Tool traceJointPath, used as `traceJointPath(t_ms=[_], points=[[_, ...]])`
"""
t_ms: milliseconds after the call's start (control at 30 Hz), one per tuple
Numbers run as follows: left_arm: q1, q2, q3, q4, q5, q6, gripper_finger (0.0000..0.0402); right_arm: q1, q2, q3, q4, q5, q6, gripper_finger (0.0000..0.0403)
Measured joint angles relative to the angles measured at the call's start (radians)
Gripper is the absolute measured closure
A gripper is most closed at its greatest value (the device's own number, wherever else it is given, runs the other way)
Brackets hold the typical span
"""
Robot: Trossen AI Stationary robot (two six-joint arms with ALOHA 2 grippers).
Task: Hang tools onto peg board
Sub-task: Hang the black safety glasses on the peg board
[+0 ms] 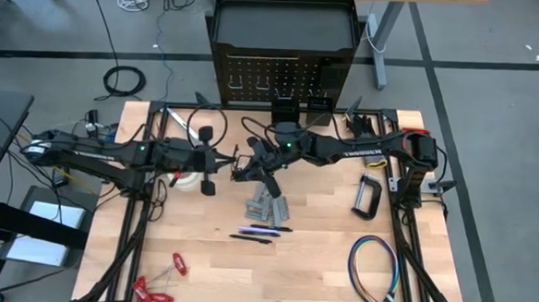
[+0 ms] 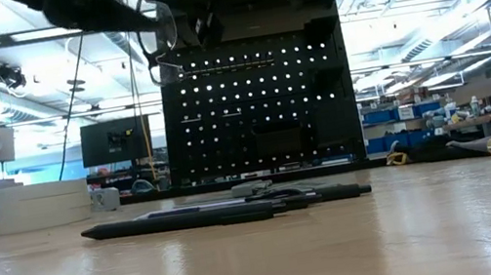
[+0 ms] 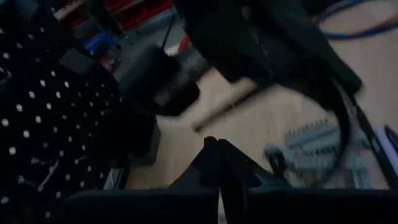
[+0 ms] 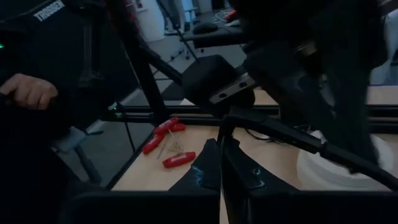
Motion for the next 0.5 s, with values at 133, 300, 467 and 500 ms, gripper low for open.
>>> traceJointPath(t_ms=[133,300,467,500], points=[[-0.004,-0.001,0.0,-0.011,-0.063,0.01,0.0381,0.001,0.0,0.0,0.001,-0.002,0.0,0.0394],[-0.004,0.021,0.0,0.029,-0.074,0.029,0.035,0.014,0.0,0.0,0.02,-0.064,0.002,0.0394],[-0.005,0.061,0.0,0.064,0.021,0.031,0.0308,0.019,0.0,0.0,0.027,-0.066,0.003,0.0394],[-0.005,0.072,0.0,0.076,0.022,0.032,0.0303,0.019,0.0,0.0,0.026,-0.067,0.003,0.0394]])
